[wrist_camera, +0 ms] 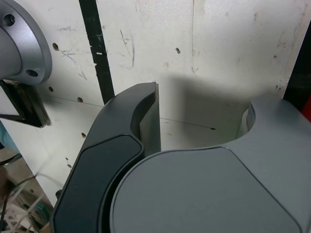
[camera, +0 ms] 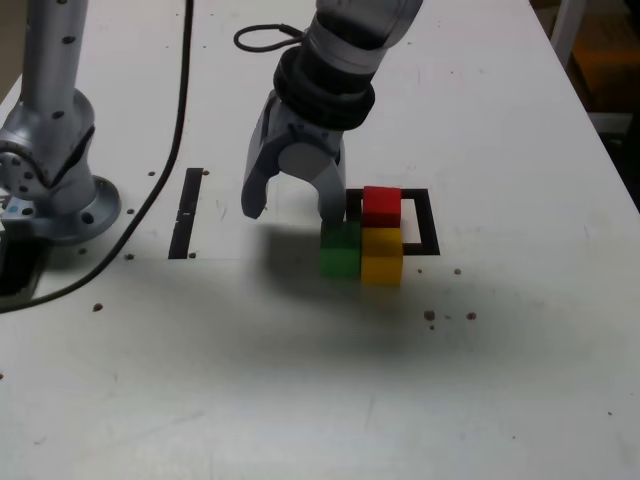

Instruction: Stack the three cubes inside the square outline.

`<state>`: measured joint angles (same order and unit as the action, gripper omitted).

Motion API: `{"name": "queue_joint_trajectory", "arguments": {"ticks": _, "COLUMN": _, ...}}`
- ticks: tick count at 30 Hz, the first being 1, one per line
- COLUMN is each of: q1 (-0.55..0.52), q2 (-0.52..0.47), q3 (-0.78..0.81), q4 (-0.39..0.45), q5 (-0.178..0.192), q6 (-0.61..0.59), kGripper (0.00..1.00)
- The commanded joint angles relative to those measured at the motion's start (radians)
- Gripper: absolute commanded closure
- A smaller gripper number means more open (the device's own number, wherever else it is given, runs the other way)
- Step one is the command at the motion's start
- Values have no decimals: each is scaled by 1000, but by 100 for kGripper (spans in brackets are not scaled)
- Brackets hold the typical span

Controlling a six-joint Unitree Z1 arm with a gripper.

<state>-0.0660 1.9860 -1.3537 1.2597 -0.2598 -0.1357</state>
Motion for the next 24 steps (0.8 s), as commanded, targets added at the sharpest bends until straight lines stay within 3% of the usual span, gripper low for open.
{"name": "queue_joint_trajectory", "arguments": {"ticks": 1, "q1": 4, "q2": 17, "q3": 4, "q4": -1, "q5": -5, "q6": 6, "kGripper": 31}}
{"name": "queue_joint_trajectory", "arguments": {"ticks": 9, "q1": 7, "q2": 3, "q3": -4, "q4": -3, "q5": -10, "q6": 17, "kGripper": 31}}
{"name": "queue_joint_trajectory", "arguments": {"ticks": 17, "q1": 47, "q2": -91, "q3": -39, "q4": 67, "q5": 104, "q6": -41, "kGripper": 31}}
{"name": "queue_joint_trajectory", "arguments": {"ticks": 24, "q1": 78, "q2": -80, "q3": -28, "q4": 74, "q5": 119, "q6": -32, "kGripper": 31}}
